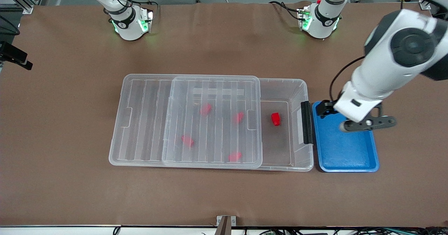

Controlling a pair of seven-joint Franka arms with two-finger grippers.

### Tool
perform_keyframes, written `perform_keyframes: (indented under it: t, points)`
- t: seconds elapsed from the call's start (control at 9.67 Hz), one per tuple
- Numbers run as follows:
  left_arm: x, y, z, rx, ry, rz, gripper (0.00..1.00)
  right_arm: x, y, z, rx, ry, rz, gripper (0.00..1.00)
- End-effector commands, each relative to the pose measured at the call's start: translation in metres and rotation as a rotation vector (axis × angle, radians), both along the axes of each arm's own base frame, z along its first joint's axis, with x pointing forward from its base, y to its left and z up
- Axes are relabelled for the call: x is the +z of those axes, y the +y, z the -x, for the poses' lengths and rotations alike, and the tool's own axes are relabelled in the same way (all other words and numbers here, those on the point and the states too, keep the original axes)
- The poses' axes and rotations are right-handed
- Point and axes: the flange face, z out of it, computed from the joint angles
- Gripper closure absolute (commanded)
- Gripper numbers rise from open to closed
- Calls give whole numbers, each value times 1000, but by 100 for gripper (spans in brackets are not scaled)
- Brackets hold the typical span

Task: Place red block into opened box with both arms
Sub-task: 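Raise the left gripper back to rest while the right gripper reaches the lid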

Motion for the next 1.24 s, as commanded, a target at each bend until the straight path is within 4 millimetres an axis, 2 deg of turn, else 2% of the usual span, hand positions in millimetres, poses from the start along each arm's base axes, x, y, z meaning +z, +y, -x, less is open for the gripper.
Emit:
perform_keyframes:
  t: [0.0, 0.1, 0.21, 0.31, 0.41, 0.52, 0.62, 0.72, 0.83, 1.03, 1.14]
  points:
    - [34, 15, 18, -53, -31, -66, 0, 0, -3, 2, 3, -18, -14, 0]
    - [46, 18, 26, -77, -33, -96, 0, -4, -13, -2, 34, -35, -12, 2]
    - [53, 17, 32, -88, -26, -87, 0, -22, -13, -10, 63, -6, -16, 23]
    - [65, 18, 38, -81, -28, -65, 0, -55, -11, -19, 74, 26, -21, 56]
    - [80, 17, 48, -115, -37, -77, 0, -104, -1, -30, 148, 37, -54, 82]
    - [87, 21, 54, -123, -25, -66, 0, -147, 11, -40, 211, 40, -63, 97]
    - [99, 38, 60, -114, -15, -23, 0, -186, 28, -49, 247, 64, -62, 100]
    - [106, 48, 65, -129, -10, 16, 0, -217, 44, -57, 276, 99, -67, 100]
    - [107, 48, 74, -143, 4, 11, 0, -244, 65, -63, 309, 112, -70, 100]
    - [105, 66, 93, -103, 40, 80, 0, -290, 84, -57, 293, 102, -136, 100]
    - [103, 77, 101, -89, 48, 103, 0, -302, 97, -55, 307, 105, -145, 100]
